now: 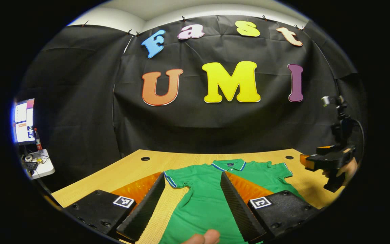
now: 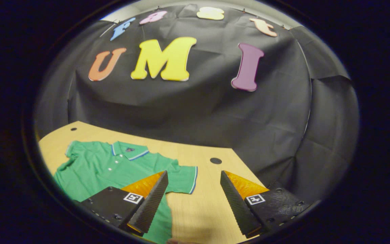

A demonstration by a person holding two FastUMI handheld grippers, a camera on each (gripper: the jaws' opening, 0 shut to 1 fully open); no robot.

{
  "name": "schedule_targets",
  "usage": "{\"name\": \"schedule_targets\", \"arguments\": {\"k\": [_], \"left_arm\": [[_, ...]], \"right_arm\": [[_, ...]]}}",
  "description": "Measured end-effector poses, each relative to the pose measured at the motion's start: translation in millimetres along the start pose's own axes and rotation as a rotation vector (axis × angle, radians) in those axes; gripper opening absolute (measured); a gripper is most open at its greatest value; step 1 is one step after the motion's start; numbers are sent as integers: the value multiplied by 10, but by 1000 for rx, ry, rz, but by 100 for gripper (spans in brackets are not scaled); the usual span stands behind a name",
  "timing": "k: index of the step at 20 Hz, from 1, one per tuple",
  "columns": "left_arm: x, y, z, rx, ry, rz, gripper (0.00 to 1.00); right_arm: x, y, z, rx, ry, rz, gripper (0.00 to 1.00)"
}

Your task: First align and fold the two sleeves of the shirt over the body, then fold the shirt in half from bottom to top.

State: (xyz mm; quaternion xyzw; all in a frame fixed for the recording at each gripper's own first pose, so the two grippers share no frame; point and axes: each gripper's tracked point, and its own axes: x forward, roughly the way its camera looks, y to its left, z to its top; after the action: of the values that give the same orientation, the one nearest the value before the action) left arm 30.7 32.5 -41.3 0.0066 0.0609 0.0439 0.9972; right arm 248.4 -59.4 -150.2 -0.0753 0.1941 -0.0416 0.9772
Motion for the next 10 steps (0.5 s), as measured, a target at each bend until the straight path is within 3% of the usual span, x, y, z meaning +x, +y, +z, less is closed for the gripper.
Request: {"name": "schedule_targets", "arguments": {"k": [6,10], "left_arm": [[181,58,-181,-21,54,11,100],[291,85,-323,-52,98,2,100]], "right_arm": [[1080,2,-455,81,213,1,93],[1424,7,-641,142,296,30,81]]}}
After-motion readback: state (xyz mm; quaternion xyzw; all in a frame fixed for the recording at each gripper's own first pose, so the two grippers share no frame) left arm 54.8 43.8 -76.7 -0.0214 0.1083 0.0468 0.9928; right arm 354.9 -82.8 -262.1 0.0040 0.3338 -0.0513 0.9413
